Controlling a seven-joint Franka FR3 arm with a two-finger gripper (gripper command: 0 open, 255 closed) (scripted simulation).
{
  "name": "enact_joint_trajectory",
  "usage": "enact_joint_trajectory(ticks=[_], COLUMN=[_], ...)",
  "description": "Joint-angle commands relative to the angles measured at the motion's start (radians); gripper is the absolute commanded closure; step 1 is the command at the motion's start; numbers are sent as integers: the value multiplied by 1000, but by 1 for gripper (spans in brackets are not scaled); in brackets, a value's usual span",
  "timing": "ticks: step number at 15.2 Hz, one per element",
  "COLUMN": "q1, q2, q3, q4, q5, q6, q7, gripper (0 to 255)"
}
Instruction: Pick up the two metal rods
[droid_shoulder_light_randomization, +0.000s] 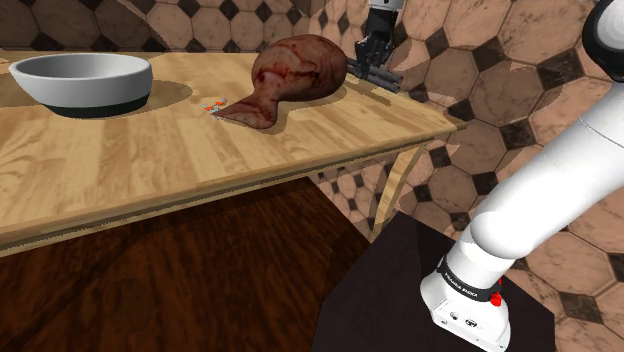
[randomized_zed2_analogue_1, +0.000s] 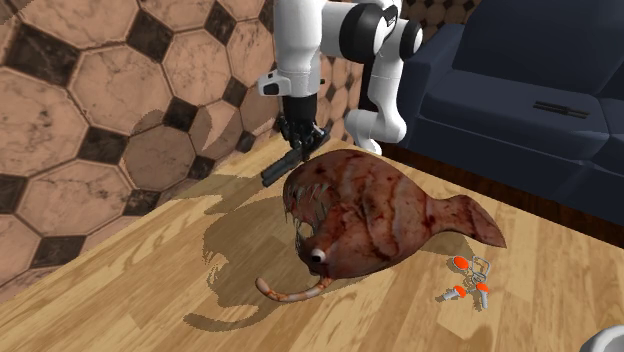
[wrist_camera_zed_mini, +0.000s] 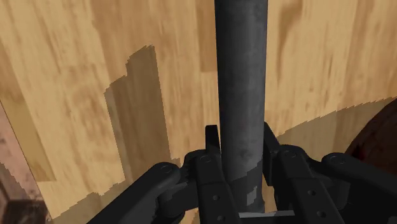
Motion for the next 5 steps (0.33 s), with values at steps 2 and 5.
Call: enact_joint_trajectory(ticks=[2, 5], q1=[0, 0], q2=[14, 19], q3=[0, -1], q4=[54, 76], q5=[2, 2], q6=[-41, -57], q7=[-1, -2], gripper=[255, 255])
